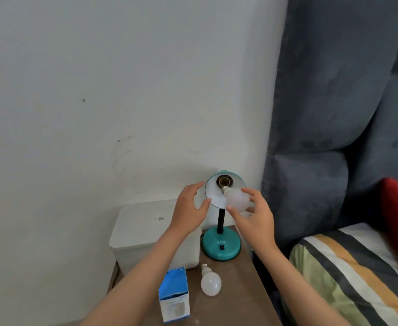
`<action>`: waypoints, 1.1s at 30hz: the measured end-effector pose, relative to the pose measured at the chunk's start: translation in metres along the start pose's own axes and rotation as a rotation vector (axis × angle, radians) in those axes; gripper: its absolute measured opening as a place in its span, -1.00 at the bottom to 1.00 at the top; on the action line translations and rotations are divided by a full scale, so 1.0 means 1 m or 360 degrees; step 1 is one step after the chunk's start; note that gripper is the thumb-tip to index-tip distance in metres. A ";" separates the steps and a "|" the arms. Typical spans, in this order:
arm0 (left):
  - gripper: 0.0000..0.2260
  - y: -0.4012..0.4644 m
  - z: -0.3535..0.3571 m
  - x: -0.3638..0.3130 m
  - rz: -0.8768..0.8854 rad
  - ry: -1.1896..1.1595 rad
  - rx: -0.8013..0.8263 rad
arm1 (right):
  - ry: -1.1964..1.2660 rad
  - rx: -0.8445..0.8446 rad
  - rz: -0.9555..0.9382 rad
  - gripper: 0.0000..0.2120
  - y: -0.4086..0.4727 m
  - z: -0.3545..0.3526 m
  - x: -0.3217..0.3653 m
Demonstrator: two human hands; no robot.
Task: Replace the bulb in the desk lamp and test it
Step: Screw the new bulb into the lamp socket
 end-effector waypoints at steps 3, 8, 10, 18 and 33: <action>-0.62 0.014 0.006 -0.003 0.0044 -0.0032 -0.0039 | -0.0088 -0.0124 -0.0132 -0.54 0.007 0.003 -0.001; -0.67 0.029 0.014 -0.005 0.0062 -0.0176 -0.0175 | -0.0235 -0.0179 -0.0223 -0.55 0.012 0.025 -0.002; -0.67 0.032 0.017 -0.005 0.0036 -0.0243 -0.0220 | -0.0231 -0.0174 -0.0226 -0.55 0.015 0.032 -0.006; -0.70 0.038 0.016 0.002 0.0007 -0.0241 -0.0427 | -0.0339 -0.0145 -0.0219 -0.53 0.031 0.053 -0.019; -0.68 0.046 0.013 0.010 0.0063 -0.0196 -0.0425 | -0.0587 -0.0067 -0.0151 -0.52 0.029 0.069 -0.034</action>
Point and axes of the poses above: each hand's wrist, its own y-axis towards the middle knuckle, its own z-axis out of the palm, x = y × z, the point moved 9 cm from there along y, towards the middle knuckle, and after that the axes turned 1 degree about z, right-handed, at the moved point
